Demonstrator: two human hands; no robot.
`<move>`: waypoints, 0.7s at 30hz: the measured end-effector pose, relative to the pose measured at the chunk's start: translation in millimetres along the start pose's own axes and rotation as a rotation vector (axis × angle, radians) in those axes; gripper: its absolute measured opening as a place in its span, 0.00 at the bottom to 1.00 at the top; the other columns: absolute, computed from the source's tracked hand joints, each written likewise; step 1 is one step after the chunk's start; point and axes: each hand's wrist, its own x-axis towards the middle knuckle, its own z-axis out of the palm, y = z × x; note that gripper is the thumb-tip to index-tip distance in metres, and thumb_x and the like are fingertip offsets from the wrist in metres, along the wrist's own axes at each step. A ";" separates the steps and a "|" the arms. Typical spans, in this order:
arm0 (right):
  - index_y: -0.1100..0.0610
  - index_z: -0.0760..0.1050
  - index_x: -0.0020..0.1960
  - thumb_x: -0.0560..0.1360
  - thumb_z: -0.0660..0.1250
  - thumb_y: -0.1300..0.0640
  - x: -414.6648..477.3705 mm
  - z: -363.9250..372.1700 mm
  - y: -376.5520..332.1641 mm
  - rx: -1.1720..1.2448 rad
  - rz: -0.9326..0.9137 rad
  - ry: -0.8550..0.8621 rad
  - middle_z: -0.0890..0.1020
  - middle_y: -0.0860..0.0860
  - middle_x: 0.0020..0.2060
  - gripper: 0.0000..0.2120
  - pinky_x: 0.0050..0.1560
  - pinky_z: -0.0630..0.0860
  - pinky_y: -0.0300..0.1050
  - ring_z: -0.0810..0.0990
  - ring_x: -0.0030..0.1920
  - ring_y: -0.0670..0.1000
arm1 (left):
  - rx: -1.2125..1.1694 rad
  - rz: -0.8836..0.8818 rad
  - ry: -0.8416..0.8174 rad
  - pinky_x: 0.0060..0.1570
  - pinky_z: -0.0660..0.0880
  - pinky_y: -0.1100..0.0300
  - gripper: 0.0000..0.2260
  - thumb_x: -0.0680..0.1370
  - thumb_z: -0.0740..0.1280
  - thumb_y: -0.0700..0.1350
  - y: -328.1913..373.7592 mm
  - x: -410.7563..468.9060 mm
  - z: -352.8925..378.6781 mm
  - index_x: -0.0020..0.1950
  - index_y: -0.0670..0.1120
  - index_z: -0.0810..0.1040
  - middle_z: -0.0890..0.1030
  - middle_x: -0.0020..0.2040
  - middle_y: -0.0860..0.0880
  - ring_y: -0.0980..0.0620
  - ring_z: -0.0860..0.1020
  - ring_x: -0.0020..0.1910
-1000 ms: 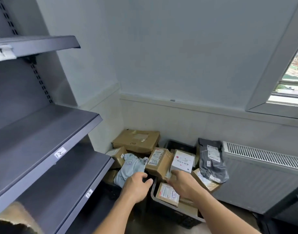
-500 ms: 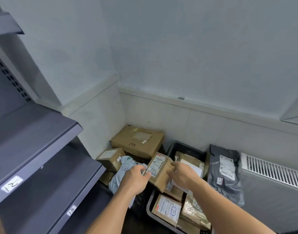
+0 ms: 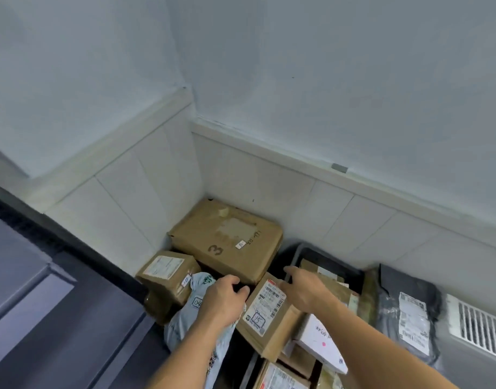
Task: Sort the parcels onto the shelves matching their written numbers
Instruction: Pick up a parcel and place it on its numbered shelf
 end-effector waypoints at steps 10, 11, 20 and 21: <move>0.61 0.63 0.76 0.84 0.59 0.50 114.0 10.7 -7.3 0.072 0.084 -0.049 0.77 0.57 0.67 0.24 0.61 0.71 0.47 0.75 0.66 0.57 | -0.184 -0.209 0.026 0.51 0.68 0.61 0.16 0.82 0.63 0.51 -26.1 109.8 10.6 0.66 0.44 0.74 0.80 0.62 0.47 0.50 0.76 0.54; 0.60 0.64 0.75 0.84 0.59 0.49 125.2 13.2 -6.6 0.107 0.101 -0.049 0.78 0.57 0.65 0.24 0.59 0.72 0.47 0.76 0.64 0.57 | -0.217 -0.240 0.042 0.51 0.67 0.60 0.16 0.82 0.63 0.50 -28.3 118.0 12.4 0.67 0.44 0.73 0.80 0.62 0.47 0.50 0.75 0.54; 0.59 0.60 0.76 0.80 0.63 0.41 195.1 47.5 1.7 0.511 0.316 -0.015 0.76 0.55 0.67 0.32 0.60 0.73 0.49 0.76 0.64 0.58 | -0.529 -0.484 0.110 0.65 0.70 0.54 0.26 0.80 0.67 0.50 -48.3 174.1 38.3 0.74 0.40 0.64 0.77 0.66 0.43 0.42 0.75 0.65; 0.59 0.60 0.76 0.80 0.63 0.42 198.2 49.1 2.5 0.545 0.333 -0.011 0.76 0.55 0.67 0.32 0.62 0.73 0.51 0.76 0.65 0.58 | -0.589 -0.501 0.116 0.66 0.71 0.53 0.27 0.79 0.69 0.51 -50.8 178.7 41.5 0.72 0.40 0.65 0.77 0.65 0.44 0.43 0.76 0.64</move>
